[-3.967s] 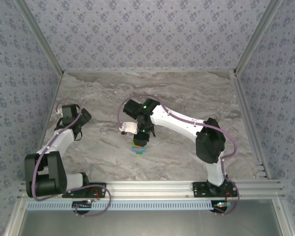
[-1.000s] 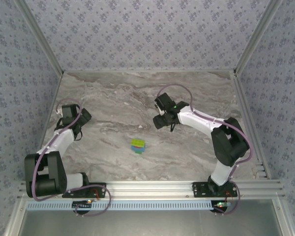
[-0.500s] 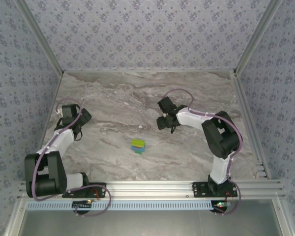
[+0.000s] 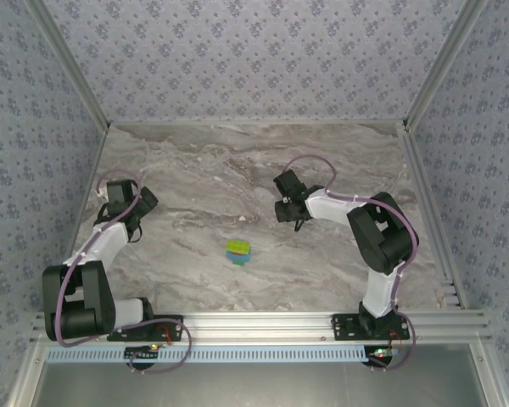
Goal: Assemble a carrot with lego
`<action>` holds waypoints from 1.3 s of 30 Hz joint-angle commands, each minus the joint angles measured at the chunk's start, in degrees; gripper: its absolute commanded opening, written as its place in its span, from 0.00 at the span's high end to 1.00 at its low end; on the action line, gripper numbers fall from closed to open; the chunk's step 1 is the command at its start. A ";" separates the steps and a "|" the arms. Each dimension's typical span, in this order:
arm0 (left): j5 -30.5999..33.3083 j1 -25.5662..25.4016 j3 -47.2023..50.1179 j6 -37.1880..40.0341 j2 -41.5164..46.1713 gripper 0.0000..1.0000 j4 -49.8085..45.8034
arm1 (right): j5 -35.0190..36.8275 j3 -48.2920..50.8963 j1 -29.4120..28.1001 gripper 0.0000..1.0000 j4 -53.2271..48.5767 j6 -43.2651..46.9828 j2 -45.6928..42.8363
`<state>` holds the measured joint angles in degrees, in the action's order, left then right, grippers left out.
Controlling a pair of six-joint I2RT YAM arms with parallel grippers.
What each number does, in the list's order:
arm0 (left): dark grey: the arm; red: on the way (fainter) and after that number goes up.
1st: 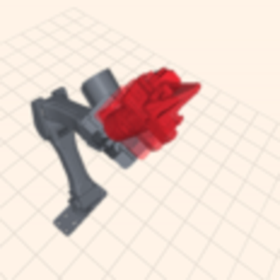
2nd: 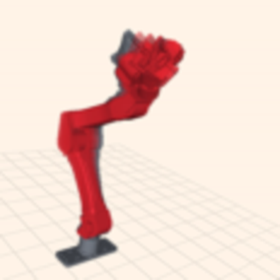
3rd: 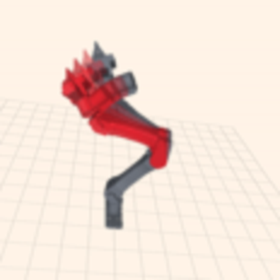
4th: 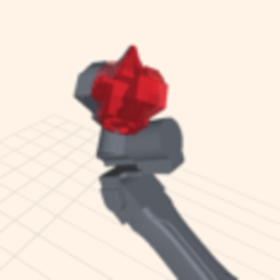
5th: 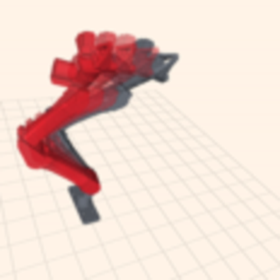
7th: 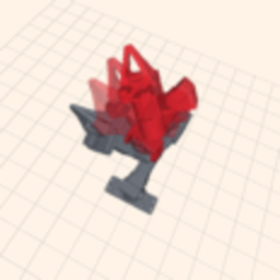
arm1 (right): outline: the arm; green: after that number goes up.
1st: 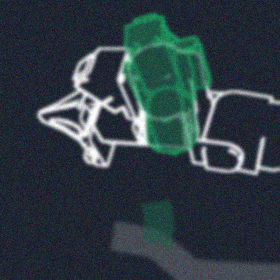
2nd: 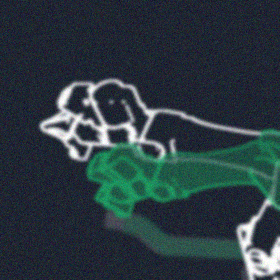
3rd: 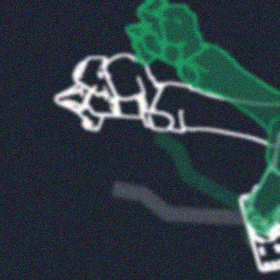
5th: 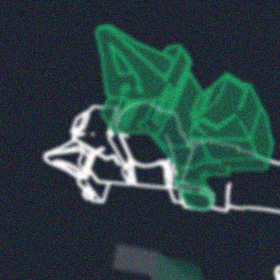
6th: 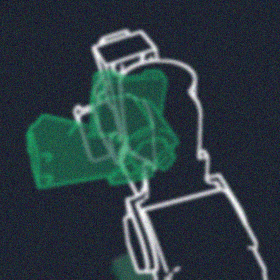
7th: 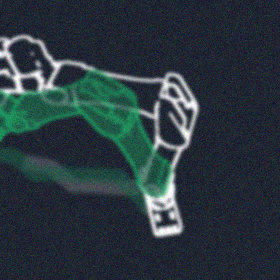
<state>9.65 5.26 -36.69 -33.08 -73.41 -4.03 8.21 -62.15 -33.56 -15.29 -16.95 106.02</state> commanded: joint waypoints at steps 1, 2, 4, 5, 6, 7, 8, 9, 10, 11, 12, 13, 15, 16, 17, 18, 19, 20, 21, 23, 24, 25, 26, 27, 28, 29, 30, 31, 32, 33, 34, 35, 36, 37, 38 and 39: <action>-0.67 0.29 -1.46 0.03 0.10 0.03 0.69 | -2.57 1.42 -0.28 0.63 2.54 1.45 1.26; -0.76 0.36 -1.40 0.01 0.15 0.03 0.73 | -3.00 1.58 -0.36 0.66 2.41 2.46 0.79; -1.80 0.32 -1.22 -0.01 0.21 0.03 1.11 | -4.03 2.06 -0.54 0.69 2.18 4.51 -0.99; -2.92 0.37 -1.07 -0.26 0.30 0.03 1.36 | -4.97 2.36 -0.62 0.69 1.88 6.00 -2.22; -5.00 0.36 -0.81 -0.59 0.31 0.03 1.89 | -6.70 2.39 -0.58 0.70 1.30 7.81 -3.47; -7.26 0.36 -0.52 -0.92 0.58 0.03 2.26 | -7.98 2.19 -0.70 0.70 0.34 9.49 -4.65; -9.94 0.32 -0.49 -1.66 0.94 0.04 2.23 | -9.21 1.72 -0.87 0.70 -1.26 11.63 -5.86; -13.18 0.21 -0.51 -2.57 1.45 0.05 1.98 | -10.39 1.03 -1.13 0.70 -2.99 13.87 -7.29; -16.25 0.21 -0.77 -3.31 1.88 0.06 1.53 | -11.59 0.41 -1.34 0.70 -4.37 16.10 -8.51; -19.92 0.07 -1.49 -4.08 2.40 0.08 0.36 | -13.96 -0.29 -1.61 0.70 -6.54 19.40 -9.98; -24.14 -0.05 -2.51 -4.87 2.88 0.09 -1.10 | -16.90 -1.12 -1.84 0.70 -8.24 21.87 -11.35; -28.02 -0.35 -3.47 -5.41 3.29 0.09 -2.00 | -19.37 -1.80 -2.21 0.69 -9.78 23.88 -12.94; -36.41 -1.81 -5.75 -6.73 4.29 0.10 -4.10 | -24.92 -3.56 -3.23 0.68 -13.10 28.49 -15.83; -39.81 -2.64 -6.54 -8.07 4.51 0.10 -4.52 | -26.75 -4.75 -3.76 0.67 -14.84 30.31 -16.63; -44.04 -3.93 -7.21 -9.95 4.27 0.10 -4.49 | -27.79 -6.59 -4.34 0.67 -16.86 31.91 -17.33; -48.17 -5.40 -7.88 -11.77 3.67 0.10 -4.17 | -28.32 -9.05 -4.93 0.67 -18.69 33.19 -17.59; -51.41 -7.07 -8.27 -13.31 3.10 0.10 -3.99 | -28.58 -10.82 -5.41 0.67 -21.27 34.26 -17.45; -54.53 -9.00 -8.76 -14.85 2.35 0.11 -3.70 | -28.55 -12.94 -5.97 0.67 -23.26 35.41 -17.01; -56.89 -11.25 -9.18 -15.93 1.66 0.11 -3.82 | -28.48 -15.00 -6.69 0.67 -25.53 36.50 -16.41; -59.16 -15.14 -9.56 -18.14 0.82 0.11 -4.36 | -27.53 -18.36 -7.95 0.68 -28.22 38.27 -15.26; -60.04 -16.44 -9.13 -20.18 0.72 0.11 -3.60 | -27.36 -19.68 -8.54 0.68 -29.03 38.92 -14.60; -60.96 -17.40 -8.47 -22.19 0.87 0.12 -2.10 | -27.37 -20.63 -8.86 0.68 -29.41 39.22 -14.16; -62.08 -18.15 -7.35 -24.81 1.23 0.12 0.27 | -27.56 -21.43 -9.15 0.68 -29.62 39.51 -13.79; -63.33 -18.47 -6.26 -27.47 1.54 0.13 2.98 | -27.87 -22.05 -9.46 0.68 -29.70 39.76 -13.41; -64.41 -18.66 -5.48 -29.38 1.89 0.14 4.83 | -27.96 -22.50 -9.74 0.68 -29.66 39.83 -13.14; -65.30 -18.79 -5.00 -30.91 2.35 0.14 6.07 | -28.13 -22.94 -10.00 0.68 -29.62 39.99 -12.73; -65.84 -19.01 -4.92 -31.35 2.71 0.14 6.09 | -28.30 -23.33 -10.25 0.68 -29.65 40.13 -12.52; -66.18 -19.13 -5.05 -31.30 3.13 0.15 5.62 | -28.42 -23.61 -10.42 0.68 -29.69 40.16 -12.18; -66.51 -19.23 -5.21 -31.22 3.62 0.15 4.83 | -28.67 -24.04 -10.56 0.68 -29.86 40.39 -11.76; -67.01 -19.23 -5.14 -31.67 4.07 0.15 4.77 | -28.83 -24.61 -10.71 0.68 -30.31 40.60 -11.31; -67.51 -19.31 -5.06 -32.28 4.42 0.15 5.10 | -28.86 -25.06 -10.82 0.68 -30.69 40.76 -11.00; -67.96 -19.55 -4.88 -33.01 4.86 0.16 5.57 | -28.86 -25.57 -10.99 0.68 -31.09 40.98 -10.61; -68.13 -20.03 -4.82 -33.80 5.36 0.16 6.16 | -28.85 -26.08 -11.20 0.68 -31.34 41.12 -10.31; -68.16 -20.53 -4.87 -34.43 5.71 0.17 6.46 | -28.86 -26.45 -11.30 0.68 -31.47 41.33 -9.99; -68.13 -21.25 -4.87 -35.23 6.02 0.17 7.02 | -28.91 -26.87 -11.36 0.68 -31.56 41.41 -9.88; -68.05 -22.02 -4.88 -36.03 6.37 0.18 7.84 | -28.95 -27.35 -11.44 0.68 -31.64 41.52 -9.65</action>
<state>-55.77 -15.18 -41.71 -65.56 -69.06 0.51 -19.38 -86.54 -44.58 -44.62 22.96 95.79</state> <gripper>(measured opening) 0.826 0.340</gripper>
